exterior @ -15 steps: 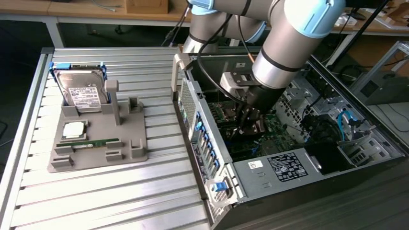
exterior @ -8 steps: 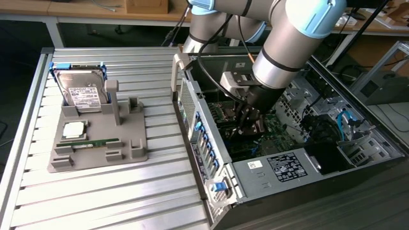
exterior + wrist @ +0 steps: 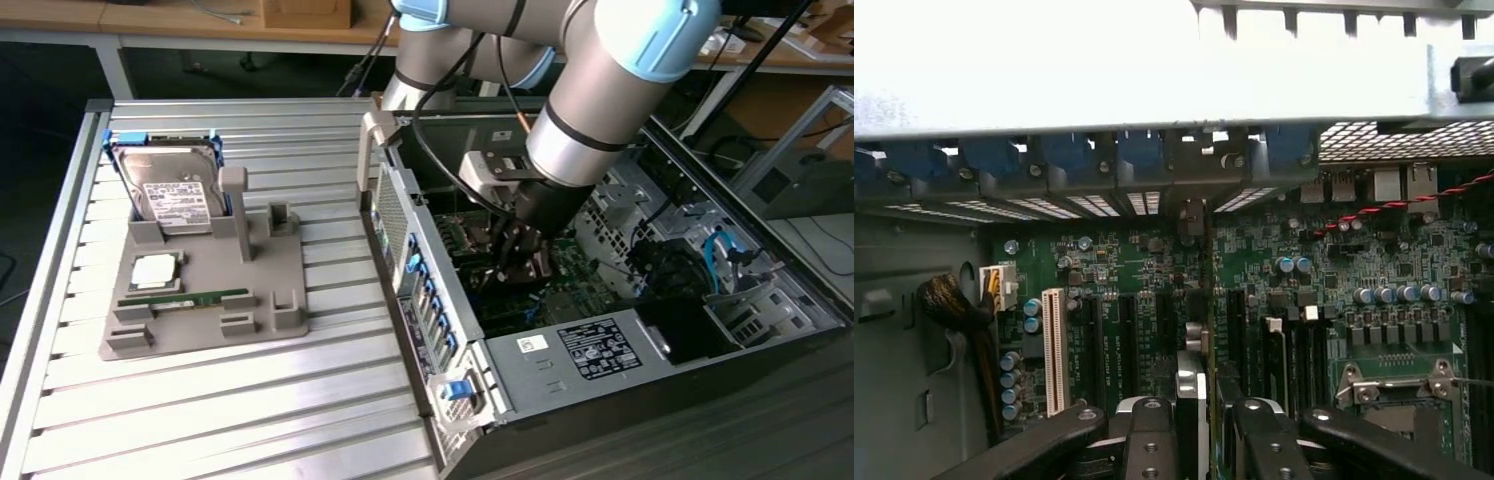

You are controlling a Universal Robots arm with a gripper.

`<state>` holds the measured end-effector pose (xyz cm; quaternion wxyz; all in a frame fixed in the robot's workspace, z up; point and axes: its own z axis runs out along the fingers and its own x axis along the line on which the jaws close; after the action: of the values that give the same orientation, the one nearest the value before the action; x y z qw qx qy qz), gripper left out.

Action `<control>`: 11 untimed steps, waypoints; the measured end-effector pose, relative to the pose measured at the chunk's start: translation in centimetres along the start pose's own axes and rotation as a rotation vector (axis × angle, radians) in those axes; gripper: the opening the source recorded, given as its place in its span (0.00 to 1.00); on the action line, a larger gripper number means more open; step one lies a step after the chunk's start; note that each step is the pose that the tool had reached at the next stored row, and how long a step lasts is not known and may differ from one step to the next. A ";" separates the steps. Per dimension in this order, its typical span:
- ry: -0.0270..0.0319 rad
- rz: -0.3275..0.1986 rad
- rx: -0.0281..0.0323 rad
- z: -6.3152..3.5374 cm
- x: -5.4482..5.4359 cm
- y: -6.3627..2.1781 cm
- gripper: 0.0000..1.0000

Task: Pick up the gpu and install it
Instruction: 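Insert the gpu into the slot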

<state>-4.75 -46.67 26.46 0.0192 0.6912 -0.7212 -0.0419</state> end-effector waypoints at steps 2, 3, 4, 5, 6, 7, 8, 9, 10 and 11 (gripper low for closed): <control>-0.0009 0.000 0.0001 0.16 0.0 -0.01 0.27; -0.0009 0.000 0.0002 0.16 0.0 -0.01 0.27; -0.0009 0.000 0.0002 0.16 0.0 -0.02 0.27; -0.0009 0.000 0.0003 0.16 0.0 -0.02 0.27; -0.0008 0.000 0.0002 0.16 0.0 -0.02 0.27; -0.0009 0.000 0.0003 0.14 0.0 -0.02 0.27; -0.0012 0.000 0.0005 0.12 0.0 -0.02 0.27; -0.0017 0.000 0.0010 0.07 0.0 -0.02 0.27; -0.0021 0.000 0.0015 0.00 0.0 -0.01 0.27; -0.0020 0.000 0.0016 -0.05 0.0 -0.01 0.27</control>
<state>-4.74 -46.64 26.51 0.0179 0.6913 -0.7211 -0.0421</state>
